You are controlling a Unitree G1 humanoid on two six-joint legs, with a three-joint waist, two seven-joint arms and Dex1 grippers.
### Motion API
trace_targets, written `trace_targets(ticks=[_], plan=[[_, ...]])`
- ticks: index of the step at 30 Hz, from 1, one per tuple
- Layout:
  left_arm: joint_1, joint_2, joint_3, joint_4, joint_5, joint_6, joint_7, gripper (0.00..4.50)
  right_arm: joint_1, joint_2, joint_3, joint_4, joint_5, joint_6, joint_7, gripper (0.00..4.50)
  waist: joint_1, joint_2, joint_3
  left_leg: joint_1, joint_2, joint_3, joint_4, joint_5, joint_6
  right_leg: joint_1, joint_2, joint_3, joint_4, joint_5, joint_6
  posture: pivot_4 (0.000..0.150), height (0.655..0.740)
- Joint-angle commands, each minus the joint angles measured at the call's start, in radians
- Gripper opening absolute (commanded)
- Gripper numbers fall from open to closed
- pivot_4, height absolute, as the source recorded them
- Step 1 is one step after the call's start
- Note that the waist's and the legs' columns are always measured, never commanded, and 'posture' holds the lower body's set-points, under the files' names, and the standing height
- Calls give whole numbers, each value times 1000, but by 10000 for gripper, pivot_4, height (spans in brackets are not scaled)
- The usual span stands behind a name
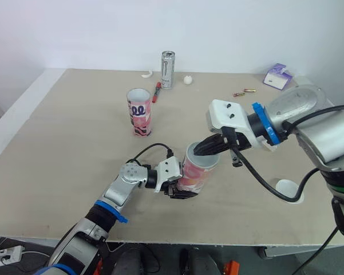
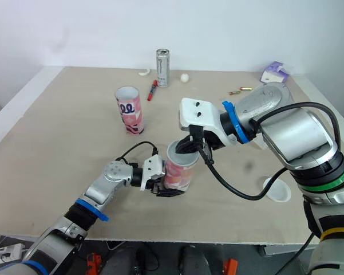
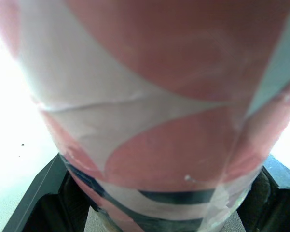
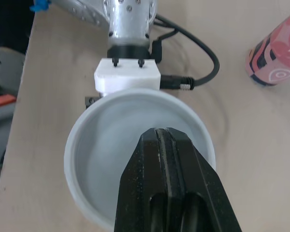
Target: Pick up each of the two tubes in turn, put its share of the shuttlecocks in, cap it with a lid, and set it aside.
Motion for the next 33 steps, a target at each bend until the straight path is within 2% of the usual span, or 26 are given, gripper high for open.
trace_targets(ticks=[1,11,19,27,31,33], plan=[[34,33,-23,88,63,53,25,35003,15,-30,55,-2,-36,6,33,496,0,0,0,0,0,0,0,0,0,0,0,0,0,0,0,1500,7400],[34,34,-23,89,62,51,22,35003,-6,-105,43,18,-79,-42,106,496,1,0,0,0,0,0,0,-1,-1,1,-8,-12,0,0,0,1500,7400],[37,31,-17,90,58,37,28,35003,23,-89,-5,23,-63,-45,82,496,1,0,0,0,0,0,0,-2,-3,2,-11,-18,-1,0,1,1500,7400],[27,29,-10,126,71,-1,42,35003,-7,26,-188,88,89,82,3,496,1,0,2,-1,0,0,0,-1,-3,1,-12,-19,-1,2,3,1500,7400],[13,26,9,166,69,-39,61,35003,-5,16,-376,165,173,141,-60,496,3,0,2,-1,-1,1,0,-1,-3,0,-12,-18,-1,3,3,1500,7400],[7,24,19,181,69,-64,74,35003,46,3,-472,191,175,105,-103,496,4,0,2,-1,-1,1,0,-1,-3,0,-12,-18,-2,3,3,1500,7400]])
